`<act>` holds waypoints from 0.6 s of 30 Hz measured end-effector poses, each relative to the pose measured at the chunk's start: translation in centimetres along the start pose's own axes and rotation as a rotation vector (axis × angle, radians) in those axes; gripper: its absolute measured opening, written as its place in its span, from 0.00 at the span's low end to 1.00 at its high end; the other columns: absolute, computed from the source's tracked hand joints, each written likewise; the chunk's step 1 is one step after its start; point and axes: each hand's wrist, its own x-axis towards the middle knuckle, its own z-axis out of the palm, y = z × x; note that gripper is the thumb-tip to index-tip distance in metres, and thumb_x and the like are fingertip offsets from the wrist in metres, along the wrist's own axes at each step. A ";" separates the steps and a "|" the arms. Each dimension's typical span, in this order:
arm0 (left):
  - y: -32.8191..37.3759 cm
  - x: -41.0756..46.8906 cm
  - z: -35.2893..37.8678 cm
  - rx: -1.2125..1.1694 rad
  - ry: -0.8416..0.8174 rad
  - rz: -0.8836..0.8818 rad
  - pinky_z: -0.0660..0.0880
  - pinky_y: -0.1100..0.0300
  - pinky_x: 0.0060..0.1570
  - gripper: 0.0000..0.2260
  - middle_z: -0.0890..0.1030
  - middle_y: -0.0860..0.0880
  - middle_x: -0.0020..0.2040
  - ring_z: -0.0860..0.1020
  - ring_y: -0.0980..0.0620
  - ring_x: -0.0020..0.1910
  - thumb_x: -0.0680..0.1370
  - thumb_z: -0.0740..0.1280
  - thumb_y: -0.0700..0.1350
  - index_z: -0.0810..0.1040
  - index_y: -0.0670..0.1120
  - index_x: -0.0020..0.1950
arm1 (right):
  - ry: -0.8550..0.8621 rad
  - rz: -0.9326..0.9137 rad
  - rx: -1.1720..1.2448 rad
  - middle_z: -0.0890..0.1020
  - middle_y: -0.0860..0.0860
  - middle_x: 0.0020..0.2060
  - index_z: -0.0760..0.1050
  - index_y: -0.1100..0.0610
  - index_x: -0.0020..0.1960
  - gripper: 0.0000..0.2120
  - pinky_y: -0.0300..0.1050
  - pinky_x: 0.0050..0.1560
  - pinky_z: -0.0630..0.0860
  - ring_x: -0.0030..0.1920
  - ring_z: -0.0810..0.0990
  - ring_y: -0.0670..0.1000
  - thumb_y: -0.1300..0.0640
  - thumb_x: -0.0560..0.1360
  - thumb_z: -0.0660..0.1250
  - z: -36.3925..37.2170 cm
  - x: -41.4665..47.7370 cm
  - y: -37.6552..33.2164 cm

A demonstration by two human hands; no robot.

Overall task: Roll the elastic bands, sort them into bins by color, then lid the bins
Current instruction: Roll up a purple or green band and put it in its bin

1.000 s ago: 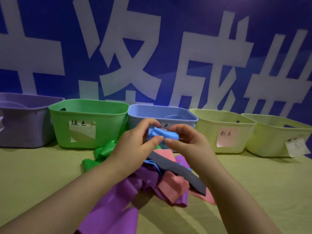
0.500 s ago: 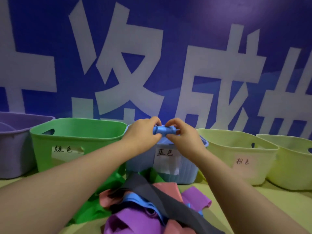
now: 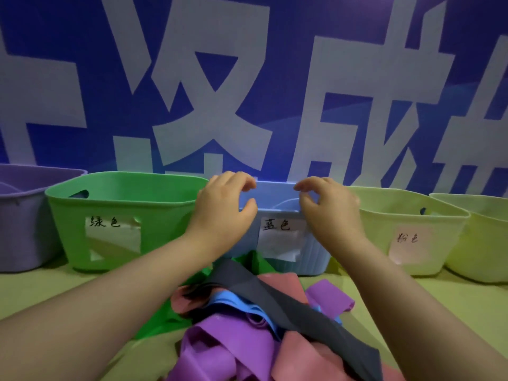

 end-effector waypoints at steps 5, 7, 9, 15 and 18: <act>0.6 -4.8 -1.0 -0.071 -0.115 -0.097 0.67 0.60 0.45 0.05 0.77 0.49 0.42 0.74 0.49 0.44 0.70 0.65 0.40 0.77 0.43 0.45 | -0.062 -0.085 -0.111 0.82 0.45 0.51 0.80 0.46 0.51 0.13 0.48 0.59 0.62 0.54 0.76 0.52 0.57 0.75 0.59 -0.4 -4.8 -0.5; 0.8 -6.5 -1.2 -0.063 -0.181 -0.131 0.70 0.57 0.46 0.04 0.78 0.48 0.41 0.76 0.48 0.44 0.71 0.65 0.40 0.78 0.44 0.44 | -0.160 -0.067 -0.164 0.82 0.45 0.53 0.78 0.45 0.54 0.13 0.47 0.60 0.62 0.56 0.76 0.52 0.55 0.75 0.59 -0.3 -6.2 -1.0; 1.2 -7.8 -1.5 -0.035 -0.230 -0.162 0.69 0.58 0.45 0.03 0.78 0.48 0.42 0.76 0.48 0.44 0.72 0.66 0.39 0.78 0.44 0.45 | -0.272 -0.042 -0.189 0.81 0.45 0.54 0.77 0.44 0.56 0.13 0.47 0.59 0.61 0.58 0.75 0.51 0.53 0.75 0.58 -0.2 -7.6 -1.3; 2.8 -9.0 -3.5 0.041 -0.377 -0.155 0.66 0.62 0.43 0.06 0.78 0.49 0.46 0.75 0.51 0.47 0.73 0.65 0.41 0.78 0.46 0.48 | -0.485 -0.009 -0.184 0.81 0.44 0.52 0.75 0.44 0.56 0.11 0.47 0.53 0.63 0.56 0.75 0.50 0.49 0.75 0.60 -1.1 -10.6 -1.2; 3.8 -9.2 -4.5 0.063 -0.435 -0.127 0.69 0.61 0.46 0.06 0.78 0.50 0.47 0.74 0.51 0.48 0.74 0.64 0.43 0.77 0.47 0.49 | -0.483 0.001 -0.194 0.81 0.44 0.52 0.75 0.44 0.56 0.11 0.46 0.50 0.63 0.56 0.75 0.52 0.49 0.76 0.60 -1.9 -11.6 -1.2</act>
